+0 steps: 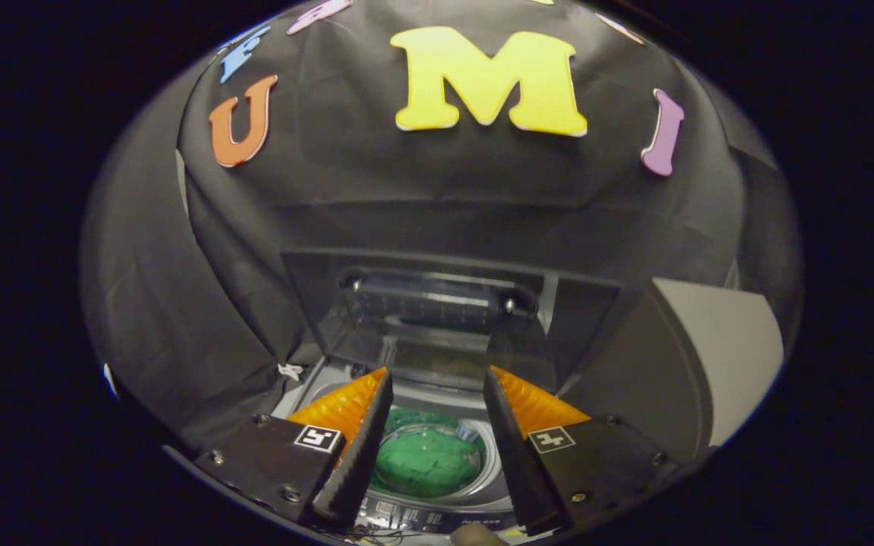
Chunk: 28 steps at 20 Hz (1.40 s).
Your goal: Put the clothes into the washing machine and then close the washing machine lid.
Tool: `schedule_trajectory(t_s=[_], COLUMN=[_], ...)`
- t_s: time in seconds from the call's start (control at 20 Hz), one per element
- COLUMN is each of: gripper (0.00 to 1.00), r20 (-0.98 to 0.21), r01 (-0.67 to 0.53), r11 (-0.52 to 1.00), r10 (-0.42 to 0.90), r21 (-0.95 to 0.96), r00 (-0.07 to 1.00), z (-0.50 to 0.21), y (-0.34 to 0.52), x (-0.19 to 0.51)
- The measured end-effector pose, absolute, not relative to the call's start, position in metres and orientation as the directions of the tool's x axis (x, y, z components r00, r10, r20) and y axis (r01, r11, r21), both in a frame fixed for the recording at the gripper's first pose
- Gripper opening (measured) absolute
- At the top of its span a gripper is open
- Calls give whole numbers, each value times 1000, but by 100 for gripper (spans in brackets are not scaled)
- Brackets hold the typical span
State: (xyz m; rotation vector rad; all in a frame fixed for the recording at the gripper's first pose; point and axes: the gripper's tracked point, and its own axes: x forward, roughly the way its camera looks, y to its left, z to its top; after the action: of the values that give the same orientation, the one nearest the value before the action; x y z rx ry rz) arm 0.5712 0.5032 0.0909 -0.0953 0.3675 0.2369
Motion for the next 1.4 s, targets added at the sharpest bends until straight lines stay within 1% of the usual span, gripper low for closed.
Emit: schedule_trajectory(t_s=[0.35, 0.65, 1.0, 1.3, 1.4], gripper=[76, 76, 76, 76, 76], r20=[-224, -176, -230, -322, -380], r01=[-219, -194, -139, -81, -59], r11=[975, 981, 990, 996, 998], r10=[204, 186, 142, 84, 64], r21=[-43, -25, 27, 22, 24], r00=[953, 967, 963, 943, 923], z=[162, 199, 198, 177, 162], y=[507, 523, 527, 529, 528], x=[575, 595, 639, 675, 685])
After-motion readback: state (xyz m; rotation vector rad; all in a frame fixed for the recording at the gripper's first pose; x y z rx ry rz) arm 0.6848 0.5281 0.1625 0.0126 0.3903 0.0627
